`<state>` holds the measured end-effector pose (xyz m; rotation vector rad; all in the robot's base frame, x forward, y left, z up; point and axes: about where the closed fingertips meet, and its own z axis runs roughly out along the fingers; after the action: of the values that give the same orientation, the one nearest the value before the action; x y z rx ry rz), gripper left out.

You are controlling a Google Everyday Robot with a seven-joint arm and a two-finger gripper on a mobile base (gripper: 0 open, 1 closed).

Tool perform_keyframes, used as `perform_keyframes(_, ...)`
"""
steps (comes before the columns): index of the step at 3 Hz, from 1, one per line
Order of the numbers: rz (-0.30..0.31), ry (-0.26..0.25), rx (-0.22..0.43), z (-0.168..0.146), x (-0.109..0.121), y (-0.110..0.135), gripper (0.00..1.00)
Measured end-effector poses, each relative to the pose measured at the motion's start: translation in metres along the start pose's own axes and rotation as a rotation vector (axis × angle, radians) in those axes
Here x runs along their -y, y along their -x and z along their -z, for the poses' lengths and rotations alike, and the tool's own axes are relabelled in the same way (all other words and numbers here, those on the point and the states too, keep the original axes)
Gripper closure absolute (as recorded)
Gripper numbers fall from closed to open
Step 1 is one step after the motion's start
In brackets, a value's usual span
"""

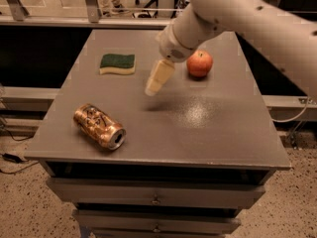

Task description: Pick sponge

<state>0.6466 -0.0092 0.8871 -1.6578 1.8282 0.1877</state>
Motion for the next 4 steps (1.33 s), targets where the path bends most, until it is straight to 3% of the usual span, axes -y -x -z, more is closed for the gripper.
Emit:
perform_keyframes(2, -0.022, 0.049, 0.085, -0.091, 0.048, 0.057, 0.00)
perform_keyframes(3, -0.066, 0.042, 0.084, -0.109, 0.066, 0.064, 0.00)
perform_keyframes(4, -0.115, 0.044, 0.072, -0.118, 0.076, 0.060, 0.12)
